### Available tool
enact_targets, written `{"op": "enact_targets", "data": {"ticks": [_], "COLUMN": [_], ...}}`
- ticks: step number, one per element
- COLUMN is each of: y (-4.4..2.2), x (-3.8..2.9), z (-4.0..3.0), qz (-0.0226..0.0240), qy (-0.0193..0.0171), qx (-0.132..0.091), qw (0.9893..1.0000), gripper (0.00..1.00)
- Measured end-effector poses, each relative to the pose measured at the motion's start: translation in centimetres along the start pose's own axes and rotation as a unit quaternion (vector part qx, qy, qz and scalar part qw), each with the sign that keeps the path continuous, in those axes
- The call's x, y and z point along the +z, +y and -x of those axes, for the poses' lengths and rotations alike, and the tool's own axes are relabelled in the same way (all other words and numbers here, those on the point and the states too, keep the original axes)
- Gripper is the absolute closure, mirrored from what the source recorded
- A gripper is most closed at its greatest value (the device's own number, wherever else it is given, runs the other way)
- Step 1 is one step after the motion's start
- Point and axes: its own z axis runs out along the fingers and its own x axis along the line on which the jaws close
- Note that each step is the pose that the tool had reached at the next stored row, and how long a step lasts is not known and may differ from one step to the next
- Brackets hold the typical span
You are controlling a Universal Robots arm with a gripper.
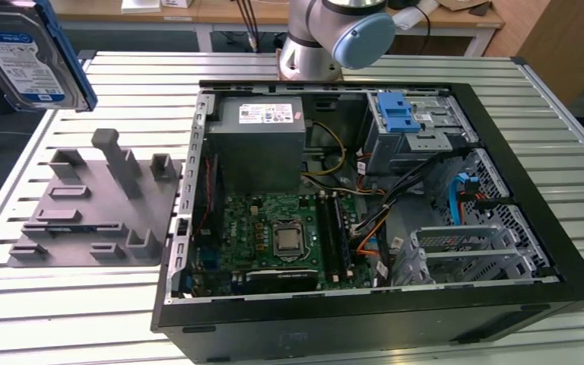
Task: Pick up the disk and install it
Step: 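Pick up the disk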
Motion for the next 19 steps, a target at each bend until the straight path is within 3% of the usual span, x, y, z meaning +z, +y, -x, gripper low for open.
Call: {"op": "enact_targets", "data": {"ticks": [19], "y": [0.01], "x": [-0.84], "z": [0.0], "qz": [0.0], "qy": [0.0], "qx": [0.0], "qw": [1.0], "gripper": [0.64]}}
